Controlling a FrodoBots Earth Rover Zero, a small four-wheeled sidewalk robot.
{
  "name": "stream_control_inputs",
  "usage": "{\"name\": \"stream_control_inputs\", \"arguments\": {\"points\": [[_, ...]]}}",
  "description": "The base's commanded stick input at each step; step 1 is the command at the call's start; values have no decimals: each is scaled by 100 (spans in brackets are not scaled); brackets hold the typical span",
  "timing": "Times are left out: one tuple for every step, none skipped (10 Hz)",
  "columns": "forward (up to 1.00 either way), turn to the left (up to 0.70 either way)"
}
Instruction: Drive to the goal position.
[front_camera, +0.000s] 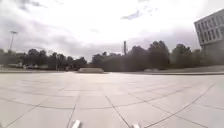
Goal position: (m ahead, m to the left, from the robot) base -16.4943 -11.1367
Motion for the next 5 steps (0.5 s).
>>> {"name": "stream_control_inputs", "arguments": {"points": [[0,-84],[0,-84],[0,-85],[0,-85],[0,-84]]}}
